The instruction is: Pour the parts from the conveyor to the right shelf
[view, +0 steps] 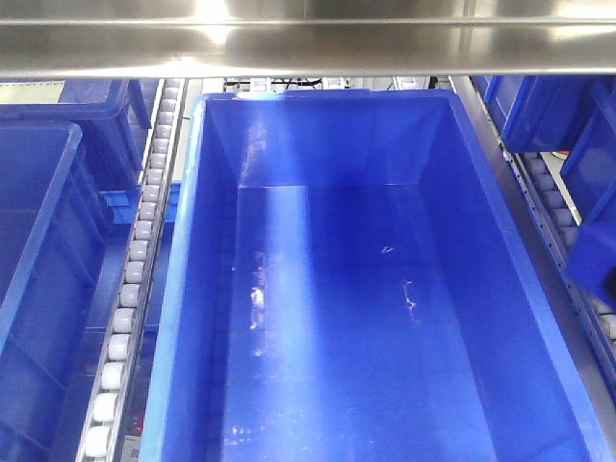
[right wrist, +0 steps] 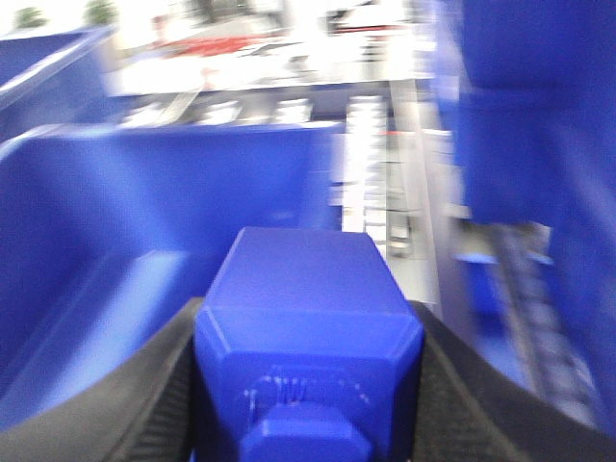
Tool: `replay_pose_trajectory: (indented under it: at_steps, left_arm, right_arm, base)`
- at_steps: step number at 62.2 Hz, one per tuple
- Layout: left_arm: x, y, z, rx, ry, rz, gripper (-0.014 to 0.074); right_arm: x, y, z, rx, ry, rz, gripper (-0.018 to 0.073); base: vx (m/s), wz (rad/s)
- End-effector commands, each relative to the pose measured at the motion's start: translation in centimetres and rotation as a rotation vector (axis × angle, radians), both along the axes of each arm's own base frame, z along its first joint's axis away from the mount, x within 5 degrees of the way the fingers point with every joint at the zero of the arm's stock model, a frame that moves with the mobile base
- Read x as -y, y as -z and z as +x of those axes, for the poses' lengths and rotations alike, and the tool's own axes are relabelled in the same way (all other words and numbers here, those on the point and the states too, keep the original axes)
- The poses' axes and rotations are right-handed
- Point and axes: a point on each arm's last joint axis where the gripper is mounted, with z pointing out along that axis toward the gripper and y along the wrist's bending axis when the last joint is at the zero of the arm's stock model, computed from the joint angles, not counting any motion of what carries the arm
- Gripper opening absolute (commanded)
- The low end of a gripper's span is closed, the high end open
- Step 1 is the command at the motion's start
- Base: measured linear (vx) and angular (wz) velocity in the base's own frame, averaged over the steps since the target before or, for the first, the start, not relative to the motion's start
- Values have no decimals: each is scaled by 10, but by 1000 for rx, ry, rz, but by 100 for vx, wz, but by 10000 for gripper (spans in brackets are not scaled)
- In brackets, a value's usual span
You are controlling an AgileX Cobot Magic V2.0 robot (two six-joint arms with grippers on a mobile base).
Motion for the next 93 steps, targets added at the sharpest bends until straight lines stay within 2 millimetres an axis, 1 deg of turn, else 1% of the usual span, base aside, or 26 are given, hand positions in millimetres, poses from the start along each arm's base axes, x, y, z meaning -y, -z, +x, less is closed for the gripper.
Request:
replay_pose_trajectory:
  at_steps: [1, 8, 12, 16, 23, 25, 32, 36, 40, 45, 54, 62, 69, 76, 82, 88, 93]
  left_arm:
    - [0, 3, 0, 54, 1, -10, -6]
    - [0, 3, 0, 54, 1, -10, -6]
    - [0, 3, 0, 54, 1, -10, -6]
    - [0, 3, 0, 54, 1, -10, -6]
    - [0, 3, 0, 54, 1, -10, -6]
    - [0, 3, 0, 54, 1, -10, -6]
    - [0, 3, 0, 54, 1, -10, -6]
    - [0, 3, 0, 54, 1, -10, -6]
    - [0, 3, 0, 54, 1, -10, -6]
    - [0, 3, 0, 54, 1, -10, -6]
    - [0, 3, 0, 54, 1, -10, -6]
    - [0, 3, 0, 54, 1, -10, -6]
    - [0, 3, 0, 54, 1, -10, -6]
    - [0, 3, 0, 54, 1, -10, -6]
    - [0, 3, 0, 54, 1, -10, -6]
    - [0, 3, 0, 54, 1, -10, -6]
    - [0, 3, 0, 54, 1, -10, -6]
  right_arm:
    - [-3, -21, 8, 79, -17, -31, 1]
    - [-12, -31, 24, 0, -71, -18, 4]
    - [-20, -35, 36, -46, -114, -3, 7]
    - [-32, -39, 48, -75, -174, -32, 8]
    - [-57, -33, 67, -136, -286, -89, 10]
    - [-66, -30, 74, -160, -315, -95, 11]
    - [-87, -19, 96, -213, -344, -88, 13]
    - [-93, -14, 109, -235, -318, -45, 15]
    - [-99, -4, 124, -274, -280, 7, 16]
    - [-106, 7, 142, -302, -248, 33, 19]
    - [-123, 27, 174, -382, -239, 12, 29]
    - [-138, 45, 197, -480, -259, -15, 50]
    - [-151, 59, 215, -565, -288, -46, 110]
    - [-160, 64, 226, -630, -318, -57, 198]
    - [-165, 66, 231, -662, -332, -60, 293]
    - [-166, 66, 233, -658, -323, -50, 393]
    - [-165, 66, 234, -647, -320, -51, 451]
  base:
    - [0, 0]
    - [0, 0]
    - [0, 0]
    - [0, 0]
    - [0, 0]
    - [0, 0]
    - [0, 0]
    - [0, 0]
    - [0, 0]
    - [0, 0]
    - [0, 0]
    - [0, 0]
    - [0, 0]
    - [0, 0]
    - [0, 0]
    - [0, 0]
    - [0, 0]
